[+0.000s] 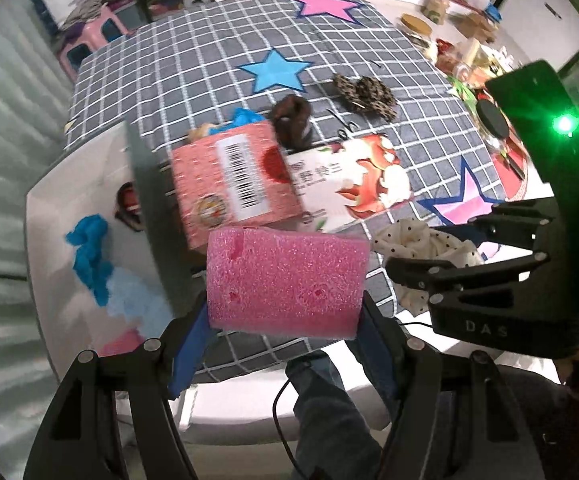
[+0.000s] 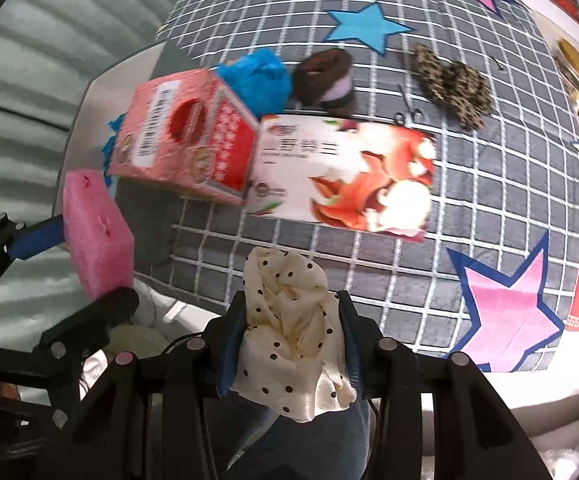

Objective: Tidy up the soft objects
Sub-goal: 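Carry the pink sponge and polka-dot cloth in both tools over the white box, then open the left tool to drop the sponge while the right tool drops the cloth into the box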

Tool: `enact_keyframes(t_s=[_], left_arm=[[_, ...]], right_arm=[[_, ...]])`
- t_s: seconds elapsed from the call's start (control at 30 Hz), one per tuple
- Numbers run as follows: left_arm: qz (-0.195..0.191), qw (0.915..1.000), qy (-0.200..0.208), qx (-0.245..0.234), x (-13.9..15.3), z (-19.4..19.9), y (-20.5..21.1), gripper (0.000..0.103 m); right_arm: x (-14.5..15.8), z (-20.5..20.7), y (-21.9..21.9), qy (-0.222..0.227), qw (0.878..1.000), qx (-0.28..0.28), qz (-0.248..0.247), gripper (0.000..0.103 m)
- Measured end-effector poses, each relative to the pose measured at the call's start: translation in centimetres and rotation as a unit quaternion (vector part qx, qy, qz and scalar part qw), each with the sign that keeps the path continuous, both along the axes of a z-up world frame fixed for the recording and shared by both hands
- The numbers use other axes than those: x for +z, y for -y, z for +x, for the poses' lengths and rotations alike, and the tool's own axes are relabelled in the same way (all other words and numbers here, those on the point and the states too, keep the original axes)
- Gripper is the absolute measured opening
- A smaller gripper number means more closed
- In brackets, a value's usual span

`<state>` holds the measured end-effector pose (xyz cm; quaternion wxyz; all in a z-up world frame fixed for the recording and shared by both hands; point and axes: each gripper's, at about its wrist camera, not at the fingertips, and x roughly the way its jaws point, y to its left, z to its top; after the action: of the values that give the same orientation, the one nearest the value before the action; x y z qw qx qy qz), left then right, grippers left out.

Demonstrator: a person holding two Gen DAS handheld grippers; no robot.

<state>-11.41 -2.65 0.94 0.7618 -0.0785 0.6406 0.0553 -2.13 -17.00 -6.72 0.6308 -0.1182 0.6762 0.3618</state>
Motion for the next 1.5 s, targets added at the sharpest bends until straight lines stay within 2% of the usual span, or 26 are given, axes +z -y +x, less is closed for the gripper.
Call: enact_keyframes(t_s=[0.3, 0.5, 0.67, 0.9, 1.5], left_arm=[[0.008, 0.9975, 0.010, 0.069, 0.7, -3.2, -4.0, 0.073], [0.012, 0.9918, 0.016, 0.126, 1.1, -5.4, -7.3, 0.073], [0.018, 0.9832, 0.020, 0.181, 1.3, -7.3, -10.2, 0.073], [0.028, 0.9668, 0.019, 0.253, 0.6, -9.7, -14.0, 0.073], [0.033, 0.9425, -0.002, 0.333, -1.3, -12.3, -17.5, 0.073]], right_arm=[[1.2, -2.9, -4.2, 0.007, 0.998, 0.060, 0.013, 0.044], [2.7, -4.8, -7.8, 0.013, 0.994, 0.106, 0.026, 0.044], [3.8, -5.6, -10.6, 0.016, 0.990, 0.137, 0.036, 0.044], [5.0, -6.0, -14.8, 0.031, 0.982, 0.182, 0.045, 0.045], [5.9, -6.5, -21.7, 0.049, 0.968, 0.242, 0.049, 0.045]])
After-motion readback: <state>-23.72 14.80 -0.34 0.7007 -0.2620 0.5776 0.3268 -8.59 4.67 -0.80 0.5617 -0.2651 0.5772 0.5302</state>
